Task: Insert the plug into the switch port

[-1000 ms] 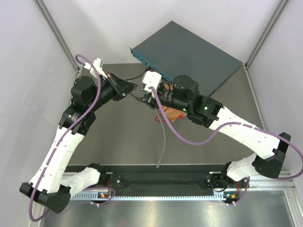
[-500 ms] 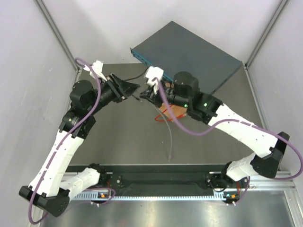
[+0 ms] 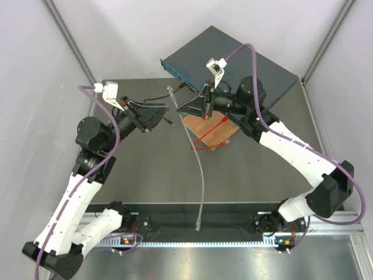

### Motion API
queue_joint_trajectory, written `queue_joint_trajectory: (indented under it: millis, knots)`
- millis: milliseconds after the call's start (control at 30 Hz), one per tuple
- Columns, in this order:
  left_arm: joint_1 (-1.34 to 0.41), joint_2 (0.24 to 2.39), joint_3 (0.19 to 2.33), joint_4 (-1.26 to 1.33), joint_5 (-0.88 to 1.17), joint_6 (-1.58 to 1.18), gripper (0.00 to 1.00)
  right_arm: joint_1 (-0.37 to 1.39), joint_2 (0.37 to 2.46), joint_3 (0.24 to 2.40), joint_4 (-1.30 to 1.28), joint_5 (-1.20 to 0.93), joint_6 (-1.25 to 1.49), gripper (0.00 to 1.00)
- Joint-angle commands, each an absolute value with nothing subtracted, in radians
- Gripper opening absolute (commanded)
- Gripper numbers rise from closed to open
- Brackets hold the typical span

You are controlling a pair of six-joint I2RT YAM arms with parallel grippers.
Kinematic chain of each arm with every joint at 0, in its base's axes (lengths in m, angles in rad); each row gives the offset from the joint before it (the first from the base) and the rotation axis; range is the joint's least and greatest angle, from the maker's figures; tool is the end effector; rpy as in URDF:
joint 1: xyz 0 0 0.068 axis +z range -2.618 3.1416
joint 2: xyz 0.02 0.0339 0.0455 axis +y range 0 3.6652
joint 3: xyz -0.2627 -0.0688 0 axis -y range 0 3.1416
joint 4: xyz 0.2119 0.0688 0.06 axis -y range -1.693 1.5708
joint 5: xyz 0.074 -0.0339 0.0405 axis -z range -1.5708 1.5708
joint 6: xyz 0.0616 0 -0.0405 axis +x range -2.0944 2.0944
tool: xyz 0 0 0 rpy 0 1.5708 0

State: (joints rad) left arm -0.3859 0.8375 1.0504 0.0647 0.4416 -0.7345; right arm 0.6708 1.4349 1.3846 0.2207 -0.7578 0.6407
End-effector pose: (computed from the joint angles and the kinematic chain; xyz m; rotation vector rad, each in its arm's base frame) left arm 0.1414 -0.0859 0.4476 0.1635 1.4185 -1.2236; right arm 0.2213 0.2296 0.4432 -0.7323 1.4912 1.5610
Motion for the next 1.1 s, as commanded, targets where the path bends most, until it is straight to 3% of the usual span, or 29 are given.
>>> queue_joint_trajectory:
  millis: [0, 100, 367, 1067]
  knots:
    - [-0.380, 0.868, 1.026, 0.263, 0.511, -0.745, 0.43, 0.669, 1.422, 1.353, 0.457, -0.845, 0.853, 0.00]
    - [-0.380, 0.890, 1.020, 0.322, 0.534, -0.768, 0.36, 0.669, 1.420, 1.330, 0.531, -0.848, 0.919, 0.00]
    - [-0.382, 0.927, 0.999, 0.459, 0.563, -0.828, 0.29, 0.670, 1.425, 1.328, 0.555, -0.841, 0.950, 0.00]
    - [-0.400, 0.953, 0.960, 0.529, 0.569, -0.888, 0.27, 0.683, 1.448, 1.342, 0.561, -0.819, 0.954, 0.00]
